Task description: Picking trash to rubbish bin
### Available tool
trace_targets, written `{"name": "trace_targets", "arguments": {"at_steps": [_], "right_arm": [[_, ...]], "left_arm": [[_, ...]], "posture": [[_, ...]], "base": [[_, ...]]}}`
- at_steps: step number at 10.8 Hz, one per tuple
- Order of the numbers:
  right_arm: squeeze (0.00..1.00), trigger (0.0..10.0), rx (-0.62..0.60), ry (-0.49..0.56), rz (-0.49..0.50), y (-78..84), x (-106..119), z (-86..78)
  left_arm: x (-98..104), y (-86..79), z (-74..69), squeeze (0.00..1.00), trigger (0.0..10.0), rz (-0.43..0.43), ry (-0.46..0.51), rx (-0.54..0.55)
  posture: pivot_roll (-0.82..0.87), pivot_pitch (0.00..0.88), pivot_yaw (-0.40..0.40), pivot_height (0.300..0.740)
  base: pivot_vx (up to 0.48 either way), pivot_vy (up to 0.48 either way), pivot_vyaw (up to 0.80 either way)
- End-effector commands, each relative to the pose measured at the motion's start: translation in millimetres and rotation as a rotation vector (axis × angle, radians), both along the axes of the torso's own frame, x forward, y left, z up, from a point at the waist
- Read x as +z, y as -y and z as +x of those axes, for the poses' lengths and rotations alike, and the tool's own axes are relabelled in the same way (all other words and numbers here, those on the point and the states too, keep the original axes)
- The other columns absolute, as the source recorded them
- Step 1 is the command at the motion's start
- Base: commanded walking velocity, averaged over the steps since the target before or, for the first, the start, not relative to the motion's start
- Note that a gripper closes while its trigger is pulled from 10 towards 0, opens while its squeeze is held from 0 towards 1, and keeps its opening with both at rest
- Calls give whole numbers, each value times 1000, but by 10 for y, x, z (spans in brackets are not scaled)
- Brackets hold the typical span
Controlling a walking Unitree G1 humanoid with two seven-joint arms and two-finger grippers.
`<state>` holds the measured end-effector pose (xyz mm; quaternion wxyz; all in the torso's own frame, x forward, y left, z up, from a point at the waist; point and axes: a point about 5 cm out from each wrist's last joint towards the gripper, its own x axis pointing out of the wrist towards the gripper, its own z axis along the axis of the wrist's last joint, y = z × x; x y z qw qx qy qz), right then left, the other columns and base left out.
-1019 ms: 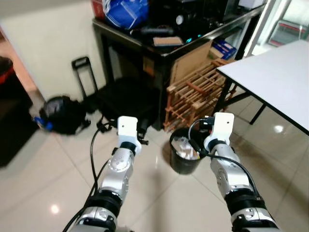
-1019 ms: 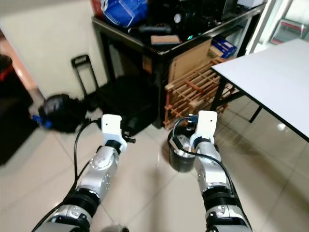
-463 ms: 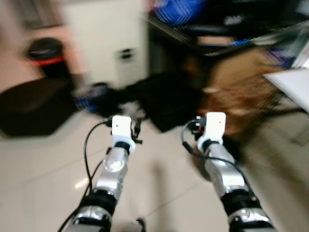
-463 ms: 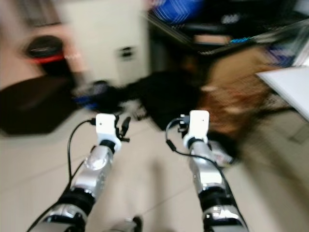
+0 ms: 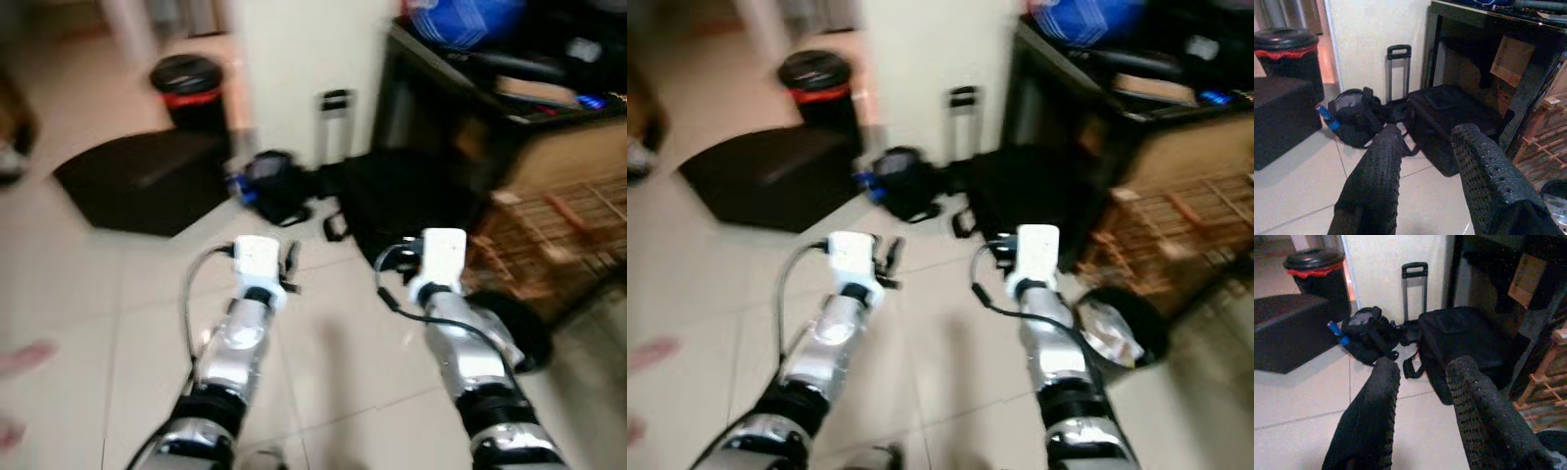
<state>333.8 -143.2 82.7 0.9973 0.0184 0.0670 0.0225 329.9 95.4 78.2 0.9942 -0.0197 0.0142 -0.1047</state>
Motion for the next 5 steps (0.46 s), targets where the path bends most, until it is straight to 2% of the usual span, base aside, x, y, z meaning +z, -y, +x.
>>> {"name": "trace_targets", "arguments": {"at_steps": [1,5], "right_arm": [[0,10000,14,-11,8,-59,-11,-6],[0,10000,17,-6,11,-75,4,13]], "left_arm": [[-19,-86,-4,0,10000,19,-1,25],[3,-94,14,0,10000,10,5,25]], "posture": [[-18,88,-4,740],[-18,82,2,740]], "base": [[0,0,800],[0,0,800]]}}
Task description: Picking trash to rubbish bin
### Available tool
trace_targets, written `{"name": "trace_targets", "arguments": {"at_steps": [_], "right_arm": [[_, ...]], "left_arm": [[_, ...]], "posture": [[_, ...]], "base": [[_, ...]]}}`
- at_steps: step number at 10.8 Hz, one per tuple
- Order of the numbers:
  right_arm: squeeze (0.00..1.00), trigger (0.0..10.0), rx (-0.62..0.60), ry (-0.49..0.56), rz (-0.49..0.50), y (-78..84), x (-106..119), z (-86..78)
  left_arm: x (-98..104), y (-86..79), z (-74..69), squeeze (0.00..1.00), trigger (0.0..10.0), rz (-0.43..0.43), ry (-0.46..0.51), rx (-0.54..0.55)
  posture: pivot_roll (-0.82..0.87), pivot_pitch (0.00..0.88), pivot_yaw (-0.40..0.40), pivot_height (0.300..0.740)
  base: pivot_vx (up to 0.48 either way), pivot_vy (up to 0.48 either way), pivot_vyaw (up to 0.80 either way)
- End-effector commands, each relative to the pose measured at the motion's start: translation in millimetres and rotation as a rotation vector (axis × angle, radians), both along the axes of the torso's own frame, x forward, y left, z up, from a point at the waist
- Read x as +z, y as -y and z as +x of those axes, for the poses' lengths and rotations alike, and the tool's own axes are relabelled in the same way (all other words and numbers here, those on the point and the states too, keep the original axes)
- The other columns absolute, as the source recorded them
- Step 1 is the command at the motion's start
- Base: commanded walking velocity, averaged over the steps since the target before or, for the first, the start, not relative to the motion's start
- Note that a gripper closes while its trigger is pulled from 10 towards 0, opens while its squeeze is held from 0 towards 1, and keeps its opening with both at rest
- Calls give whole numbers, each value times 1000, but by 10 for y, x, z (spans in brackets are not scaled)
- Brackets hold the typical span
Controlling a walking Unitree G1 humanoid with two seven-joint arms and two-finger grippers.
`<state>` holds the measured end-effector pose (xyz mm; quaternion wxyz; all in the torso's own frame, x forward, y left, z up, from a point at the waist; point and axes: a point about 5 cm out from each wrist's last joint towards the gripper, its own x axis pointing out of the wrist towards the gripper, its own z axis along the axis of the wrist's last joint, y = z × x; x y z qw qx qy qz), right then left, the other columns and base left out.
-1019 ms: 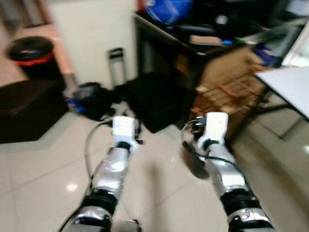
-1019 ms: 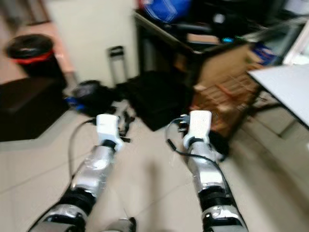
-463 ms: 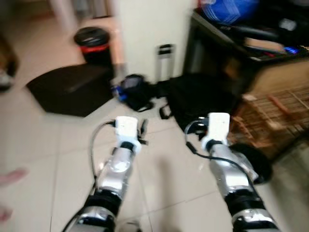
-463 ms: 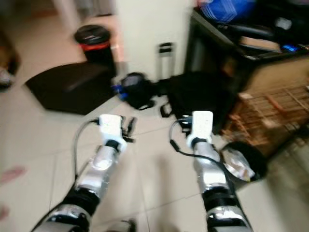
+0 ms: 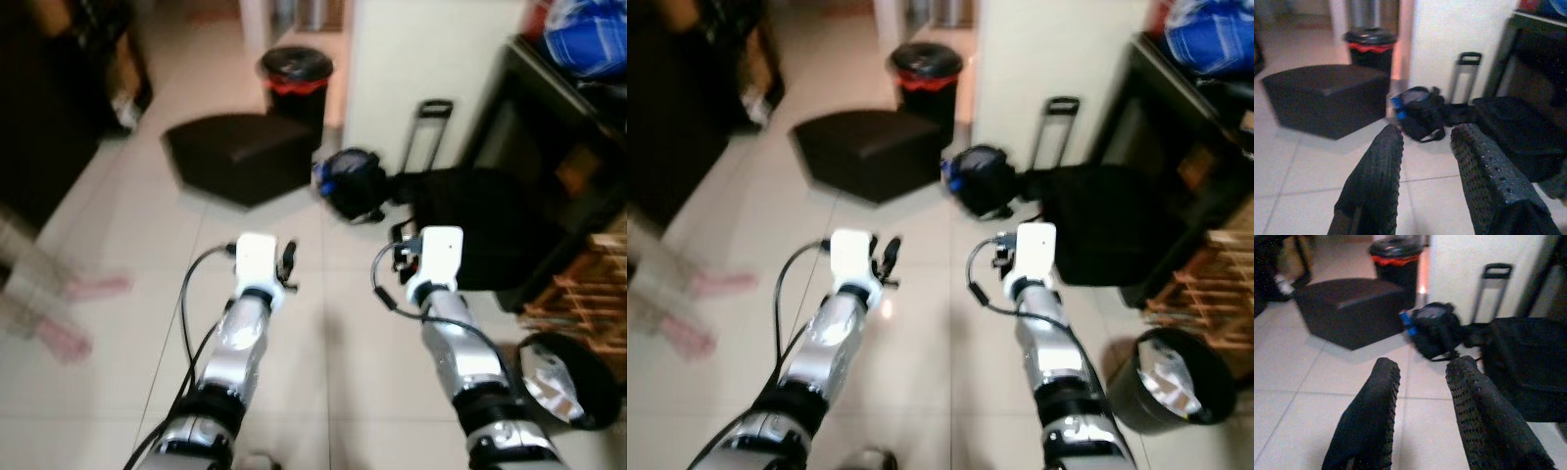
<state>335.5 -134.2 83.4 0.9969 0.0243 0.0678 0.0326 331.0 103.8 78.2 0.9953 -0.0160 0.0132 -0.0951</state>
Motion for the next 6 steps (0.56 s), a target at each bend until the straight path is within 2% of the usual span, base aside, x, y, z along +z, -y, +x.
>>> {"name": "trace_targets", "arguments": {"at_steps": [1,2,6], "right_arm": [[0,10000,-9,5,1,21,12,4],[0,10000,-21,15,10,31,29,9],[0,10000,-43,22,23,46,43,17]], "left_arm": [[8,-9,8,0,10000,5,4,3],[9,-7,10,0,10000,6,4,1],[-10,-3,-5,0,10000,7,0,-6]], "posture": [[-20,81,2,740],[-20,83,2,740],[-21,87,4,740]], "base": [[0,0,800],[0,0,800],[0,0,0]]}}
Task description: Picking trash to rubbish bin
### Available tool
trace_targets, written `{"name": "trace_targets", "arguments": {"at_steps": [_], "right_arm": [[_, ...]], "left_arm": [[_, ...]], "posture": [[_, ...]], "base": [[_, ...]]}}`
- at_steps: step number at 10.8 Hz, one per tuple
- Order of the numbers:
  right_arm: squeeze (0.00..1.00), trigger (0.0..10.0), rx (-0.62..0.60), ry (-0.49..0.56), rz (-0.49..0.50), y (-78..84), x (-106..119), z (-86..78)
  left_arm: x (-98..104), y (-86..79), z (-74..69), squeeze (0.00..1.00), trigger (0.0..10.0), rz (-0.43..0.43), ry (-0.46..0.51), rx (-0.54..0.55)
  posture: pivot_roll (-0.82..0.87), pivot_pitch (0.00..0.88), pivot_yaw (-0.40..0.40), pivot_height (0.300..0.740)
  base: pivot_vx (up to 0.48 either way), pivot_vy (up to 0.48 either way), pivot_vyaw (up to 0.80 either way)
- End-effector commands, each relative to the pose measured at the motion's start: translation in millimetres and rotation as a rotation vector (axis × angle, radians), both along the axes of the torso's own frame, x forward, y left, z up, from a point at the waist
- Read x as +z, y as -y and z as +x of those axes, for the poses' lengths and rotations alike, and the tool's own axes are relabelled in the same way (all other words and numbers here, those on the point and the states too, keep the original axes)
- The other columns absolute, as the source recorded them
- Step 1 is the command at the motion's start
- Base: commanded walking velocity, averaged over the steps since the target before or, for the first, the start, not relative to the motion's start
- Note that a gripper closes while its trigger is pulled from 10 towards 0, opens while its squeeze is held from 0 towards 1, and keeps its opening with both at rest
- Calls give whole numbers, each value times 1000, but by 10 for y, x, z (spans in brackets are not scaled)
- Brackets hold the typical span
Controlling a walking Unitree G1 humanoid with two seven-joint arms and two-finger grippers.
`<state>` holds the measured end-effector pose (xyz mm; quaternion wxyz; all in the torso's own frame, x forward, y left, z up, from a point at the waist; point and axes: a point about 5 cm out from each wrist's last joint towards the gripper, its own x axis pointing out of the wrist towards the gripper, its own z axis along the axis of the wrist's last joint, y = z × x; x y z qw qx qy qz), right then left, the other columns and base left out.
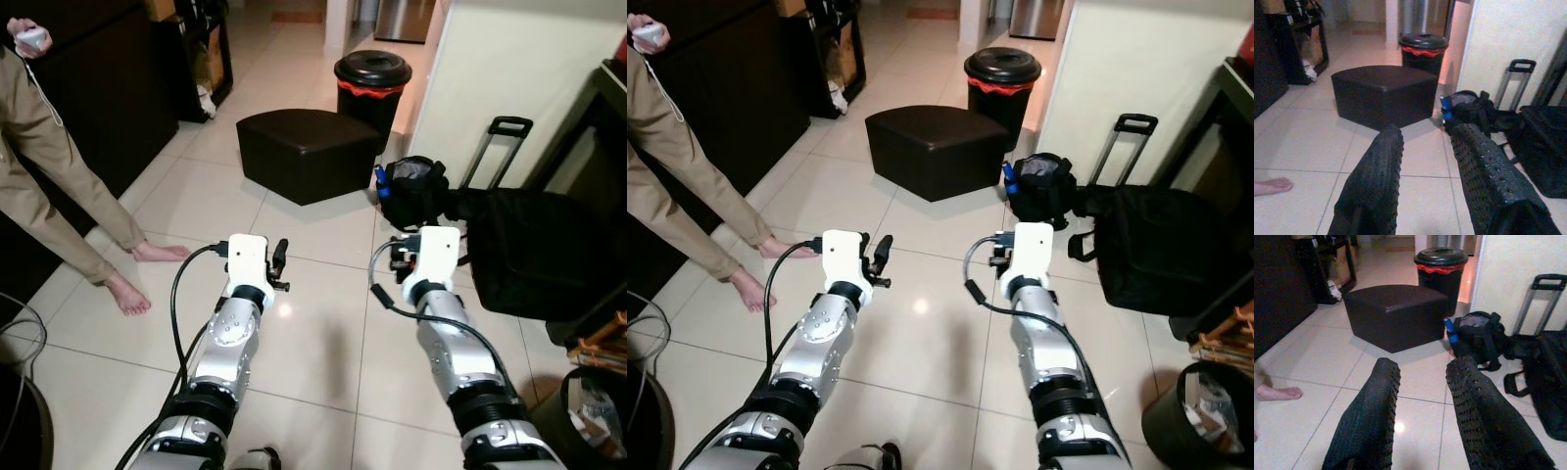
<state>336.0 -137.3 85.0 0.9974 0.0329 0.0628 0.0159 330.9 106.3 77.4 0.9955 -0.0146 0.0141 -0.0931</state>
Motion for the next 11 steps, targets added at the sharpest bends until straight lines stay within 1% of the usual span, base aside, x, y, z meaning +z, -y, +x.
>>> {"name": "trace_targets", "arguments": {"at_steps": [1,3,11], "right_arm": [[0,10000,-9,14,7,16,28,12],[0,10000,-11,17,9,18,31,13],[0,10000,-4,23,9,6,35,14]], "left_arm": [[-4,26,-4,0,10000,-3,-1,-16],[-2,44,-7,0,10000,-4,-1,-29],[9,47,-1,0,10000,-9,1,-33]], "posture": [[-21,87,4,740],[-21,87,2,740],[-19,79,4,740]], "base": [[0,0,0],[0,0,0],[273,0,0]]}}
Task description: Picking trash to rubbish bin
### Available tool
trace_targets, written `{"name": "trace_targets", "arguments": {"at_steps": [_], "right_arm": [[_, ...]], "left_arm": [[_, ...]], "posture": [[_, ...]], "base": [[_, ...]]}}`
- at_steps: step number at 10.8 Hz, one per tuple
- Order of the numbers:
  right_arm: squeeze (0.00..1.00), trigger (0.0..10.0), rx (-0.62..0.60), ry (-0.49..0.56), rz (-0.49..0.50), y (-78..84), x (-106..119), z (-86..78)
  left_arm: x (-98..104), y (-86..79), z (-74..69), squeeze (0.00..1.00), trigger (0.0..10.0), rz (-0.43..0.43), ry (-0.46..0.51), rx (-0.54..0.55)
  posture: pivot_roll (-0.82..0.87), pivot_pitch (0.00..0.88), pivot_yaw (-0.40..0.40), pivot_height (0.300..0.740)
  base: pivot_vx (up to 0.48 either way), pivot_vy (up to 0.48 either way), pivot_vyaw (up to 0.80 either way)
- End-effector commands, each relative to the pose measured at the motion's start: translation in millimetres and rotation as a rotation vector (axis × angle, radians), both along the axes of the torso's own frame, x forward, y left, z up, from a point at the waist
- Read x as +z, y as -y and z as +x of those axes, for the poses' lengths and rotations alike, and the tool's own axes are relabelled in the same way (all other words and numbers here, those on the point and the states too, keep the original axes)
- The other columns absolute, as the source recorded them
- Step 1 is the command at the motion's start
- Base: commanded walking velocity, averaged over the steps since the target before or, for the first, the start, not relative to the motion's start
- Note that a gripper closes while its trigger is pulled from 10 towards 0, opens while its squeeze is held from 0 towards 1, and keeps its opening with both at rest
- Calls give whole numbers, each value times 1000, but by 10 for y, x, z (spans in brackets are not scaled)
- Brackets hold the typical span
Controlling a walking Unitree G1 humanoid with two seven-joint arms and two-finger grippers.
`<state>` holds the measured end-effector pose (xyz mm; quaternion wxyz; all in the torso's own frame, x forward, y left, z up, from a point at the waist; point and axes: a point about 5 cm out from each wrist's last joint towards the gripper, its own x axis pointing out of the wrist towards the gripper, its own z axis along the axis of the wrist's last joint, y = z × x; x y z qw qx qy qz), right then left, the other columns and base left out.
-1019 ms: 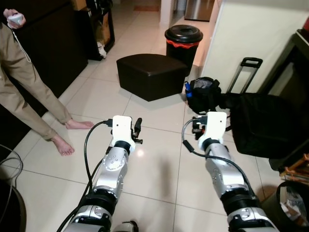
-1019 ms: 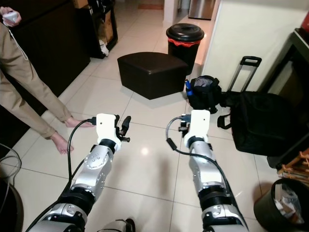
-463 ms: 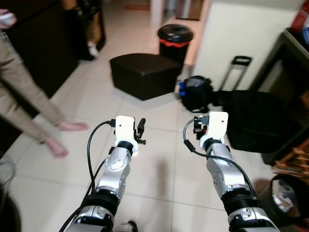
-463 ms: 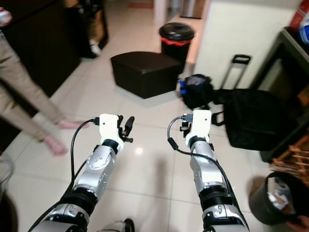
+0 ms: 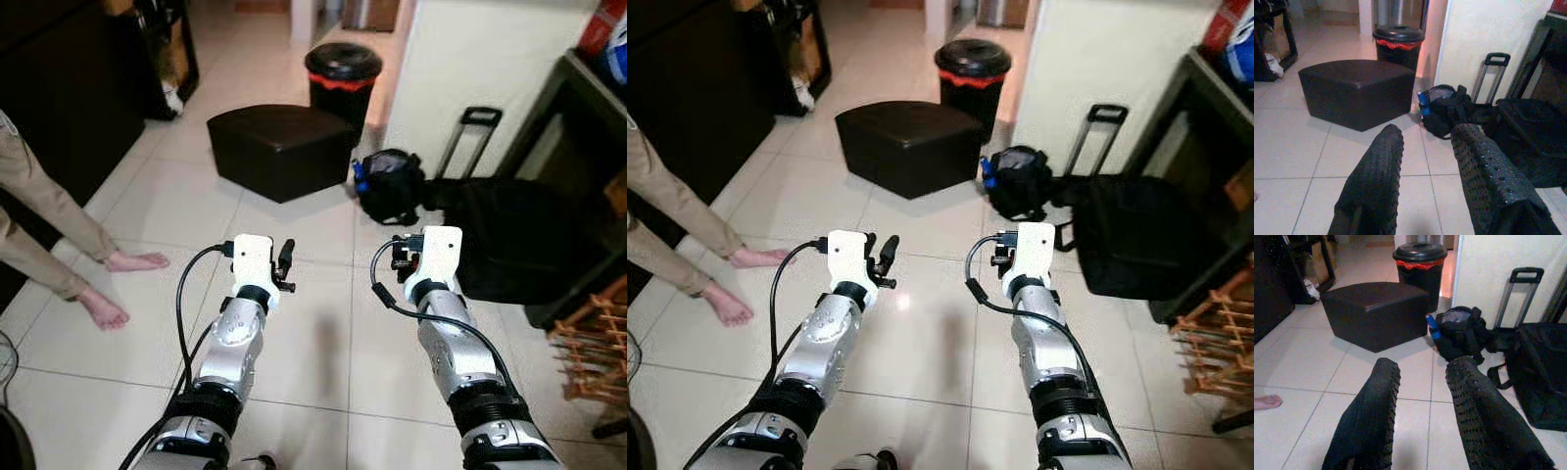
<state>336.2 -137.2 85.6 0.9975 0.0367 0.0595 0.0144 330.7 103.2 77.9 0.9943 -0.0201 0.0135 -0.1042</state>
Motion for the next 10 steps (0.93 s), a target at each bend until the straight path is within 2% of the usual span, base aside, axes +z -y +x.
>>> {"name": "trace_targets", "arguments": {"at_steps": [1,9,10], "right_arm": [[0,10000,1,15,0,3,25,10],[0,10000,17,13,3,-41,26,31],[0,10000,16,15,2,-38,30,34]], "left_arm": [[4,22,0,0,10000,5,1,-13],[9,25,15,0,10000,13,0,-17],[9,22,17,0,10000,12,-1,-14]], "posture": [[-19,77,5,740],[-17,53,6,740],[-17,57,4,740]], "base": [[0,0,0],[0,0,0],[259,0,0]]}}
